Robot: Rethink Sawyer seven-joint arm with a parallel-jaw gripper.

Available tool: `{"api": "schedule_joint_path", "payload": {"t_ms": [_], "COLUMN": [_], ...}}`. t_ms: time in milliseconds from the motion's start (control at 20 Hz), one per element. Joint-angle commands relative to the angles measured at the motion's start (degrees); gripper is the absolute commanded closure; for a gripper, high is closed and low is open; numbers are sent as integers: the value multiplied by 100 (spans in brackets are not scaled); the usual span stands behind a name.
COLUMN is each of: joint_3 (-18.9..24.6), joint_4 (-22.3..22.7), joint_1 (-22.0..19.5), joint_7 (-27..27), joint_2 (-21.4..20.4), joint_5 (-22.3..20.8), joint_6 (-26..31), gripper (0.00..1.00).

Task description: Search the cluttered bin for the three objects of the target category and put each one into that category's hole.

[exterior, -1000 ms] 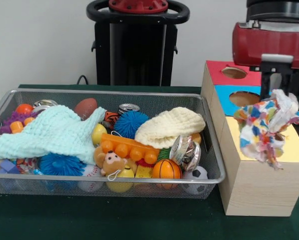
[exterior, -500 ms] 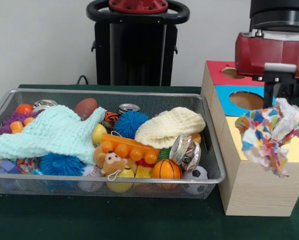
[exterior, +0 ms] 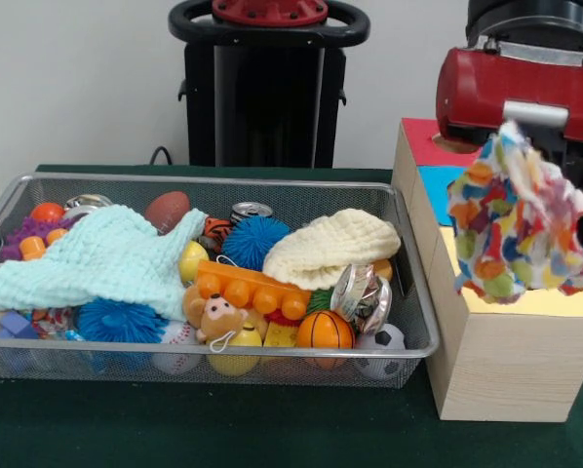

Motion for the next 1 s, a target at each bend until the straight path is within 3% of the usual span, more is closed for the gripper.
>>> {"api": "schedule_joint_path", "payload": {"t_ms": [50, 250, 450, 1000], "joint_3": [-181, -180, 137, 82], "joint_4": [811, 917, 1136, 1635], "joint_1": [208, 270, 142, 330], "joint_7": [1154, 1164, 1218, 1372], "joint_2": [279, 296, 238, 207], "joint_5": [-21, 59, 49, 12], "joint_6": [-413, -410, -55, -617], "gripper": [100, 100, 100, 100]}}
